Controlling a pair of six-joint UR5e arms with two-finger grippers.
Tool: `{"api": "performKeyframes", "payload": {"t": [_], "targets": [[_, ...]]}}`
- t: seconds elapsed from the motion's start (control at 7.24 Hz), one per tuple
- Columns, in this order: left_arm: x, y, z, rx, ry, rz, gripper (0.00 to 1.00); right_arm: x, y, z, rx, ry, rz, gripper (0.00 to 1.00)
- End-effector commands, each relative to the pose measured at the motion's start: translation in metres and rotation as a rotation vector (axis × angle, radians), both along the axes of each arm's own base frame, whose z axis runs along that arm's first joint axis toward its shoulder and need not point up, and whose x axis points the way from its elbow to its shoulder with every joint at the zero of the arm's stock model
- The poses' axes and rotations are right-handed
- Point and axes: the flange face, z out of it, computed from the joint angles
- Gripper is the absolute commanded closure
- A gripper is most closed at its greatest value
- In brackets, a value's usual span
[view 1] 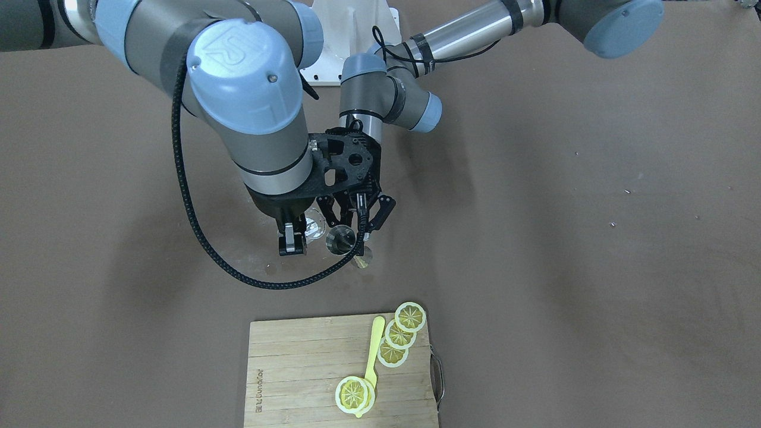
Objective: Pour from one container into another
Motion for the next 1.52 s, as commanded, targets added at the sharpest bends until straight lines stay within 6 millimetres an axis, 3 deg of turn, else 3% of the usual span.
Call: {"api": "performKeyframes", "payload": {"t": [0.0, 0.69, 1.11, 1.38], "targets": [[0.000, 0.000, 0.000, 0.000, 0.000, -0.001, 1.00, -0.014, -0.001, -0.008, 0.010, 0.062, -0.029, 1.00], [0.001, 0.000, 0.001, -0.001, -0.006, -0.001, 1.00, -0.025, -0.019, -0.017, 0.014, 0.181, -0.076, 1.00], [0.001, 0.000, 0.001, -0.001, -0.006, -0.001, 1.00, -0.053, -0.019, -0.037, 0.033, 0.240, -0.089, 1.00], [0.001, 0.000, 0.002, -0.002, -0.007, -0.001, 1.00, -0.059, -0.021, -0.046, 0.021, 0.268, -0.091, 1.00]]}}
